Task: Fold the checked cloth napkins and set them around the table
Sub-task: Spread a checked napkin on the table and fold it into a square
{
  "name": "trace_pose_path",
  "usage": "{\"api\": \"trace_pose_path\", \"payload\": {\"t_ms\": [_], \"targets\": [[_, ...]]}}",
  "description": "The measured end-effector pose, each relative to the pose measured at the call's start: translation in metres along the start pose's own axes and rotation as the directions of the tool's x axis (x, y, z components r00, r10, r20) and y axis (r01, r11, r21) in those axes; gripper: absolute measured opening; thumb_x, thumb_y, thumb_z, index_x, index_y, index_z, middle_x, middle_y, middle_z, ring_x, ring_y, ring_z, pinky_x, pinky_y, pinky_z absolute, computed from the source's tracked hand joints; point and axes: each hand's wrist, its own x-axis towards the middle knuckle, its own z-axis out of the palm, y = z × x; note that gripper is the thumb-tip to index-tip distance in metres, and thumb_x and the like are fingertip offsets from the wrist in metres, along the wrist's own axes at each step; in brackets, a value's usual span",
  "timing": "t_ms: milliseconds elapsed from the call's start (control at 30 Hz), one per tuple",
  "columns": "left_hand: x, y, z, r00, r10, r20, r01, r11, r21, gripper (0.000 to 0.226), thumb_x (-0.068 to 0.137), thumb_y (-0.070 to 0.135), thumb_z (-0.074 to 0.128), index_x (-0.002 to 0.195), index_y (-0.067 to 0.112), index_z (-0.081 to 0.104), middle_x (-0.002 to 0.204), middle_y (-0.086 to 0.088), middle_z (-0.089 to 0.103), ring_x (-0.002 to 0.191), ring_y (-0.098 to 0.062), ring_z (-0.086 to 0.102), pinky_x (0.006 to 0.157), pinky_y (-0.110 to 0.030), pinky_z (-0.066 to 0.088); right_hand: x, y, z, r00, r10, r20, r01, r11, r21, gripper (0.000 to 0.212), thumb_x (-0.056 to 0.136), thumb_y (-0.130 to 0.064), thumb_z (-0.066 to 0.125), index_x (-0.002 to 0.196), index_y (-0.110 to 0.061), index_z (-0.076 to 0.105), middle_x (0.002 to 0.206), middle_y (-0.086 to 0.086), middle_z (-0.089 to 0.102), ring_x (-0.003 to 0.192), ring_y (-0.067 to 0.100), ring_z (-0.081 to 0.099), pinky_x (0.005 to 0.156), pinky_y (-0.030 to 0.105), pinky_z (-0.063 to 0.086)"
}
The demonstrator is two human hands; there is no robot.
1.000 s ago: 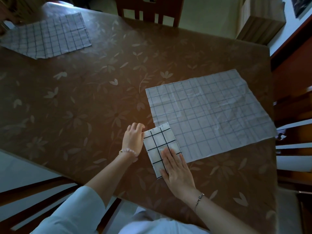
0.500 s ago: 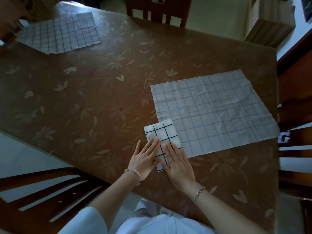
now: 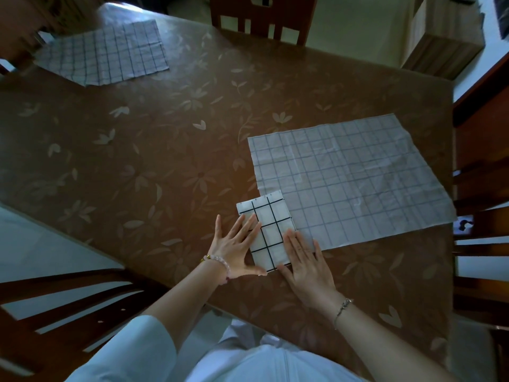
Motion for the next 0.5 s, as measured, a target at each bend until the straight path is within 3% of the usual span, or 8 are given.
{"api": "trace_pose_path", "payload": {"t_ms": [300, 433, 500], "targets": [[0.011, -0.002, -0.014, 0.99, -0.041, 0.134, 0.044, 0.999, -0.016, 0.123, 0.053, 0.091, 0.04, 0.137, 0.035, -0.03, 0.144, 0.007, -0.039, 0.134, -0.019, -0.034, 0.097, -0.072, -0.017, 0.0, 0.0, 0.001, 1.0, 0.009, 0.023, -0.009, 1.0, 0.003, 0.07, 0.095, -0.058, 0.005, 0.147, -0.015, 0.019, 0.154, 0.001, 0.02, 0.141, 0.012, 0.011, 0.109, 0.044, 0.01], [-0.001, 0.006, -0.017, 0.999, -0.018, 0.045, 0.02, 0.998, -0.051, 0.113, 0.065, 0.082, 0.045, 0.141, 0.034, -0.023, 0.145, 0.01, -0.036, 0.135, -0.015, -0.03, 0.103, -0.065, -0.015, 0.002, -0.001, -0.002, 1.0, -0.029, 0.011, 0.029, 0.999, 0.027, 0.085, 0.078, -0.068, -0.021, 0.146, -0.02, -0.004, 0.156, -0.006, -0.005, 0.143, 0.01, -0.009, 0.112, 0.04, -0.008], [-0.013, 0.017, -0.011, 0.997, 0.034, -0.074, -0.04, 0.997, -0.072, 0.097, 0.076, 0.072, 0.045, 0.147, 0.031, -0.006, 0.153, 0.009, -0.018, 0.141, -0.015, -0.014, 0.112, -0.058, -0.004, 0.001, -0.002, -0.007, 0.997, -0.026, 0.079, 0.023, 0.999, 0.038, 0.095, 0.062, -0.07, -0.035, 0.142, -0.022, -0.017, 0.153, -0.01, -0.017, 0.14, 0.007, -0.019, 0.113, 0.038, -0.015]]}}
